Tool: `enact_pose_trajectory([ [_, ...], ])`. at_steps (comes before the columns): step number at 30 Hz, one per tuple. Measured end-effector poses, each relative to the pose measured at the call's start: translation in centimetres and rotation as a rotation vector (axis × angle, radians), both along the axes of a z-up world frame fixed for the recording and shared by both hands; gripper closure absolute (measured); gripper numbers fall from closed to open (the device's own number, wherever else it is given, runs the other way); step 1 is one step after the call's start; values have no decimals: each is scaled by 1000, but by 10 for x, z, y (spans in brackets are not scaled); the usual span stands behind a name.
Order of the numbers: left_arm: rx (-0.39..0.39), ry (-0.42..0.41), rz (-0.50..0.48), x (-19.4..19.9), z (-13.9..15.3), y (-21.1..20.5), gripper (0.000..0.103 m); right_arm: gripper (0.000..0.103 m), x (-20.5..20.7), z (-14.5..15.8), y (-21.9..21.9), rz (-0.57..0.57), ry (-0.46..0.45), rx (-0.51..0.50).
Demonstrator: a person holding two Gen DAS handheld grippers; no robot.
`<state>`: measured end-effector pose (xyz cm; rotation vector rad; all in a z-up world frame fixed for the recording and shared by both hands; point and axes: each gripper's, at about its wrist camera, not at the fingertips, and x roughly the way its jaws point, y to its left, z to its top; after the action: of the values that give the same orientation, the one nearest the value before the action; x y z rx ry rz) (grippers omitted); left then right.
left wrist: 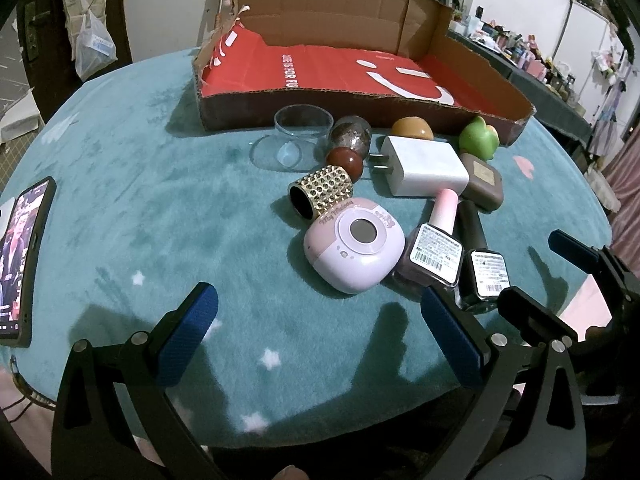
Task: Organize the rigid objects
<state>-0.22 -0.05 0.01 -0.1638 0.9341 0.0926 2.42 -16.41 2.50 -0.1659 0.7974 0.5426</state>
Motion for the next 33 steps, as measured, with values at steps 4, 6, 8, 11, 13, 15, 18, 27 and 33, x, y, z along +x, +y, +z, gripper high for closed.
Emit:
enact_pose_trajectory([
  [4,-15,1,12,1,0,1,0,0,-1,-2,7,23,5,-10],
  [6,-24,-7,16,2,-1,4,0,0,-1,-4,11,40,11,-16],
  [8,-24,-2,20,2,-2,6,0,0,-1,-6,15,53,14,-23],
  [11,-29,-1,23,4,-3,9,0,0,2,-9,20,55,21,-34],
  [13,-29,8,24,5,-5,9,0,0,5,-11,23,52,19,-43],
  [15,-45,36,22,9,-6,8,0,0,7,-13,25,48,16,-53],
  [18,-39,60,22,14,-7,7,0,0,9,-15,28,48,19,-61],
  [27,-18,68,39,25,-9,8,0,0,12,-16,2,-79,-19,-94],
  [33,-17,41,-1,22,-6,1,15,1,13,-16,1,-57,-4,-35],
])
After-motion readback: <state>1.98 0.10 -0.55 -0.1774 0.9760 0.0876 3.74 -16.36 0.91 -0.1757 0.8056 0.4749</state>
